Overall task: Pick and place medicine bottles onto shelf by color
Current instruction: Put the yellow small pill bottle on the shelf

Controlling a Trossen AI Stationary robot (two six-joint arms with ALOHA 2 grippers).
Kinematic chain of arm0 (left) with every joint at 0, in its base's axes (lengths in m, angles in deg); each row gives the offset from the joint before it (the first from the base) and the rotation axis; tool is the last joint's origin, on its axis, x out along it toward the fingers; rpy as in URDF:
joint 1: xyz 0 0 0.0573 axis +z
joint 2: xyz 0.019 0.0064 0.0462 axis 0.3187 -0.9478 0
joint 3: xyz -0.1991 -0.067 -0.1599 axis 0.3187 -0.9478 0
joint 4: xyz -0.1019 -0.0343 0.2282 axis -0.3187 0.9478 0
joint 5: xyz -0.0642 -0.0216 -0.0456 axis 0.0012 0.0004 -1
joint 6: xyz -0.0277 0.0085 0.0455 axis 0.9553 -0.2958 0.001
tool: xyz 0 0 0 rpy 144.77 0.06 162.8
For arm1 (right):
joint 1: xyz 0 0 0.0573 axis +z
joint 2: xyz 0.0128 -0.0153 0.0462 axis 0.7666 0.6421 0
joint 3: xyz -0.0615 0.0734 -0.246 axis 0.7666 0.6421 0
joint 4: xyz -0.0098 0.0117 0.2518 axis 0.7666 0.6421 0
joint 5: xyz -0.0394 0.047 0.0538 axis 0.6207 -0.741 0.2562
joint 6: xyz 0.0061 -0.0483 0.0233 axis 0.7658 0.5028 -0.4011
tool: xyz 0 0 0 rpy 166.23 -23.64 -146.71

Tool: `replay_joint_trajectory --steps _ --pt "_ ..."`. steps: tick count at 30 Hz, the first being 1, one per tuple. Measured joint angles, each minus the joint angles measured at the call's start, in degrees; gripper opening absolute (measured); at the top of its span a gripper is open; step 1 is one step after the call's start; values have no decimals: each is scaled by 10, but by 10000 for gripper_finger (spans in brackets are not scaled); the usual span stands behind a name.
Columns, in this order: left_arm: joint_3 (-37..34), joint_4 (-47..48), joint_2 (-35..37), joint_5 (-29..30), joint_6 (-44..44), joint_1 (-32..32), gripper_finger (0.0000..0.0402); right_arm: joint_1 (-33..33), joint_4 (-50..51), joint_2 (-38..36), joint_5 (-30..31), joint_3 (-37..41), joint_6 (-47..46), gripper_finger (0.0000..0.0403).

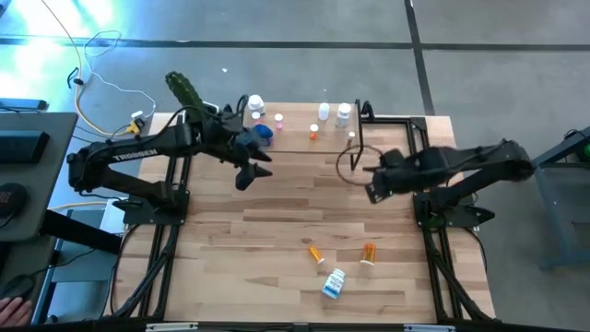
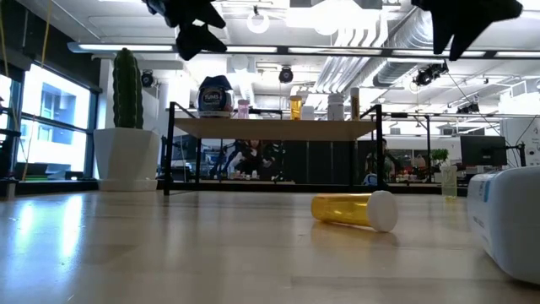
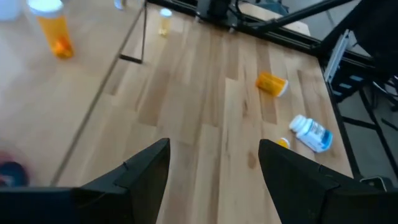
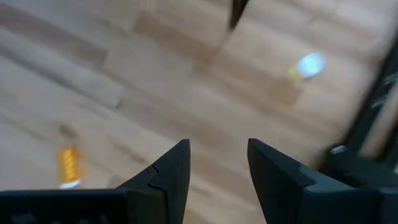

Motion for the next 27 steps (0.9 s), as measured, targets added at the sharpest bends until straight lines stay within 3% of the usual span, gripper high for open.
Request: replay_joint_trajectory --steps 8,17,27 --pt "-12 -38 0 11 25 -40 236 77 -121 -2 -32 73 -123 151" --pt "-12 -47 0 66 51 -73 236 159 -147 -2 -33 85 -224 151" --pt "-12 -47 0 133 130 -130 236 236 -171 4 -5 85 -225 151"
